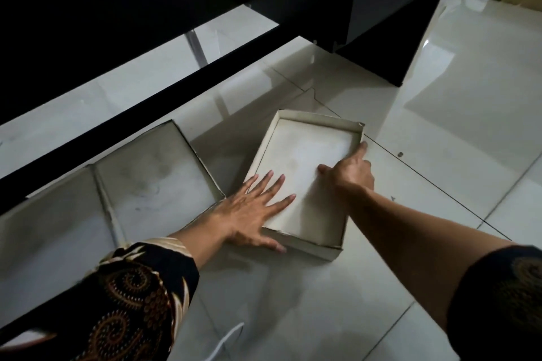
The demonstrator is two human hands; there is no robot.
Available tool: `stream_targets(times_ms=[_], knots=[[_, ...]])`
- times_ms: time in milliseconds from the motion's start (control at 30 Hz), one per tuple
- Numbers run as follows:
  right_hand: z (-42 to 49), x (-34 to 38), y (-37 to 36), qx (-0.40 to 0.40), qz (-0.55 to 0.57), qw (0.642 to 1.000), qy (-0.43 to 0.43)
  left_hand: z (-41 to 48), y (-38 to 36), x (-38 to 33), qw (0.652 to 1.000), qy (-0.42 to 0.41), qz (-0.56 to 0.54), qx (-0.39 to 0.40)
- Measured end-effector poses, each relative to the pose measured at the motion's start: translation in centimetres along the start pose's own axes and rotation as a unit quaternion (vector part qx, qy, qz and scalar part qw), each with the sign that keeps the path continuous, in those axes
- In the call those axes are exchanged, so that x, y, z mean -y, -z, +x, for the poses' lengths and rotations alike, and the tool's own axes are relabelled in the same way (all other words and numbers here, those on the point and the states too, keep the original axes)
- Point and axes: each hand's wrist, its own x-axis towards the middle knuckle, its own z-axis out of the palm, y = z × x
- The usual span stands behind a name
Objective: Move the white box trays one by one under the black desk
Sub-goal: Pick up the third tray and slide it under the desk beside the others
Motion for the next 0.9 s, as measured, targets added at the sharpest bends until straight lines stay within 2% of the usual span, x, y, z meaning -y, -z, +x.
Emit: stream_targets(times_ms=[100, 200, 367, 433, 500, 567, 733, 800, 900], knots=[[0.9, 1.7, -0.2, 0.04, -0.037, 0.996, 0.068, 0.8, -0.5, -0.3, 0.994, 0.098, -0.047, -0.004], [-0.1, 2.1, -1.2, 0.059, -0.075, 0.992, 0.083, 1.6, -0.1, -0.7, 0.981, 0.163, -0.102, 0.009], [-1.4, 2.5, -1.6, 0.043, -0.149, 0.983, 0.102, 3.3, 1.0, -1.7, 0.943, 0.281, -0.175, 0.011], [-1.6, 2.7, -2.0, 0.013, -0.166, 0.983, 0.072, 4.1, 1.8, -2.2, 0.919, 0.333, -0.212, 0.012], [-2.0, 2.7, -2.9, -0.004, -0.097, 0.995, 0.029, 5.0, 2.9, -2.5, 0.897, 0.372, -0.238, 0.022], [-2.6, 2.6, -4.5, 0.022, -0.014, 0.999, 0.026, 5.4, 3.7, -2.4, 0.887, 0.39, -0.245, 0.033], [-4.2, 3.9, -8.2, 0.069, 0.085, 0.993, 0.04, 1.8, 2.1, -0.3, 0.906, 0.389, -0.167, 0.002], [-4.7, 4.8, -9.2, 0.077, 0.106, 0.991, 0.03, -0.5, 1.0, 0.9, 0.889, 0.426, -0.165, -0.019], [-5.1, 6.1, -9.9, 0.097, 0.124, 0.987, 0.023, -3.0, -0.2, 1.9, 0.86, 0.457, -0.225, -0.033]])
